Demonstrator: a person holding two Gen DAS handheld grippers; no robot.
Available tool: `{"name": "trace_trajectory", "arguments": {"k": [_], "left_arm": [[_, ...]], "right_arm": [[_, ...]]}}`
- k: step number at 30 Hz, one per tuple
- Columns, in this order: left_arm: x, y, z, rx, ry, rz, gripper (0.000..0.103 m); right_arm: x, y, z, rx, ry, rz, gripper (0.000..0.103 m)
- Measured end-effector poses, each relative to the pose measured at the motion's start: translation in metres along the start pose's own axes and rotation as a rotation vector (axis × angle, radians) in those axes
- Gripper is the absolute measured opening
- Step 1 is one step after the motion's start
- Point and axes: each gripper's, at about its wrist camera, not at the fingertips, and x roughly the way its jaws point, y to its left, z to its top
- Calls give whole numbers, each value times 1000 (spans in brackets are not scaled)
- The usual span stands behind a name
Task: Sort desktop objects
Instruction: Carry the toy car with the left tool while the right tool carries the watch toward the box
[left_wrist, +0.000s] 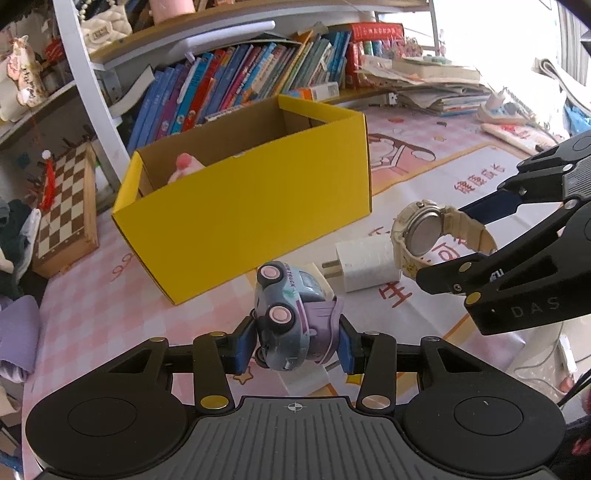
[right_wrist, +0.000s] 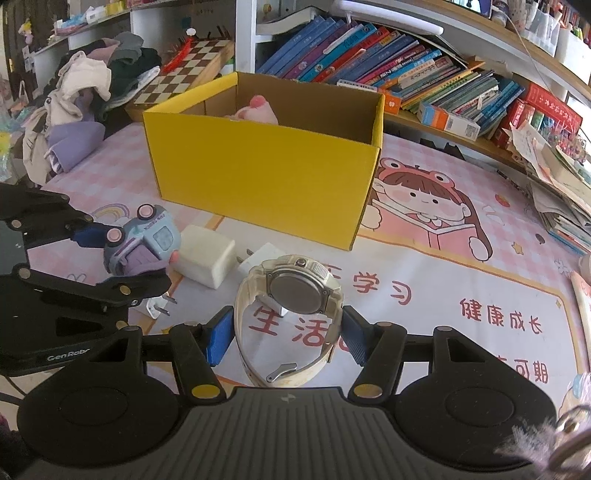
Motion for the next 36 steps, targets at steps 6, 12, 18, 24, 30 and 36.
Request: {"name": "trace_trajectory", "arguments": {"k": [6,12,18,24,30,36], "left_arm": [[-15,7,1,-30,-40,4,43],[-25,14,3,-52,-71,13,43],[-36,22,10,-67,-115,31,43],[-46,35,28,-73,-174,54,43],[-50,49,55,-75,-233,73,43],[-44,61,84,-49,-269,96,43]], "right_arm": [[-6,6,5,-19,-25,12,59],[-10,12,11,-44,-53,24,59],[-16,12,22,-60,-97,26,59],[-24,2,47,-46,-156,38,59],[-30,-9,80,-61,-228,59,59],[-24,-19,110,-103,-263,70,59]]}}
